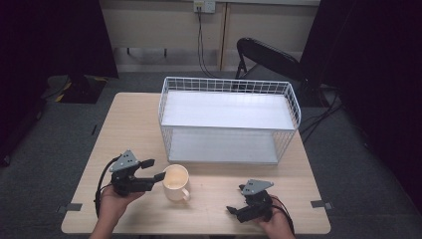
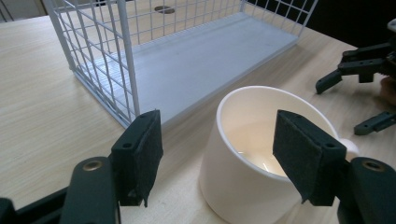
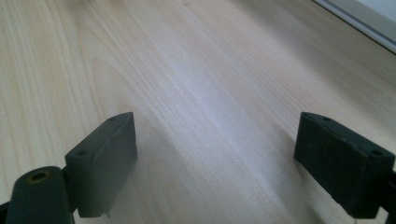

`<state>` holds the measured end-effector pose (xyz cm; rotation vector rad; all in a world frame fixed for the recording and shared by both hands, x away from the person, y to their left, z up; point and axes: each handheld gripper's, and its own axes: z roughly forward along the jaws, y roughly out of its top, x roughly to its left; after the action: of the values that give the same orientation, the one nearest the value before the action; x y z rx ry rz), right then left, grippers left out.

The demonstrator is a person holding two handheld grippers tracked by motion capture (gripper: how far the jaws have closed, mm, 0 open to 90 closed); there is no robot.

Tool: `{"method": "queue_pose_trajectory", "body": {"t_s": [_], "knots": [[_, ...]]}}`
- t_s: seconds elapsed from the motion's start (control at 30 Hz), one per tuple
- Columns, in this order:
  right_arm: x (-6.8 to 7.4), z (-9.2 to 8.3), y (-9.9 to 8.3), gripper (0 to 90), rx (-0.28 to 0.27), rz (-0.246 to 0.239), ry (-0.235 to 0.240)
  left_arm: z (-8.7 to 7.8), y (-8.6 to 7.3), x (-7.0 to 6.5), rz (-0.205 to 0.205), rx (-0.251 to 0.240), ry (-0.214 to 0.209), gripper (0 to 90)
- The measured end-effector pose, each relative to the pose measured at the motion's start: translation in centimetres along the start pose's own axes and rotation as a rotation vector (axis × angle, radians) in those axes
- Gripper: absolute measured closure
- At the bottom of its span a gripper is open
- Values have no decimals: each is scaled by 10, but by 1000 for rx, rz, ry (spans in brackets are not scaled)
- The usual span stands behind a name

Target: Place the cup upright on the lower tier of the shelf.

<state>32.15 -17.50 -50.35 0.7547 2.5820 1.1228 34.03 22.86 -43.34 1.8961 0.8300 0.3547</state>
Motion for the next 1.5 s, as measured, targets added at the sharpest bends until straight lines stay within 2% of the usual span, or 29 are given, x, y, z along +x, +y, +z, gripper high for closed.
{"method": "queue_pose_trajectory", "body": {"t_s": [0.13, 0.33, 0.37, 0.57, 0.63, 0.73, 0.8, 1.03, 1.27, 1.5], "knots": [[0, 0, 0, 123, 0, 0, 0, 6, -1, -2, -4, 12, 16, 372], [0, 0, 0, 123, 0, 0, 0, 14, -2, -4, 7, 48, 16, 411], [0, 0, 0, 123, 0, 0, 0, 14, -3, -4, 15, 53, 15, 429], [0, 0, 0, 123, 0, 0, 0, 17, -2, -4, 0, 58, -6, 521], [0, 0, 0, 123, 0, 0, 0, 18, -2, -5, 7, 64, -1, 575], [0, 0, 0, 123, 0, 0, 0, 20, -2, -6, 22, 67, 11, 610], [0, 0, 0, 123, 0, 0, 0, 21, -3, -6, 17, 69, 11, 654], [0, 0, 0, 123, 0, 0, 0, 25, -7, -4, 4, 90, 19, 701], [0, 0, 0, 123, 0, 0, 0, 25, -6, -8, 41, 92, 36, 796], [0, 0, 0, 124, 0, 0, -1, 24, -3, -12, 80, 90, 77, 812]]}}
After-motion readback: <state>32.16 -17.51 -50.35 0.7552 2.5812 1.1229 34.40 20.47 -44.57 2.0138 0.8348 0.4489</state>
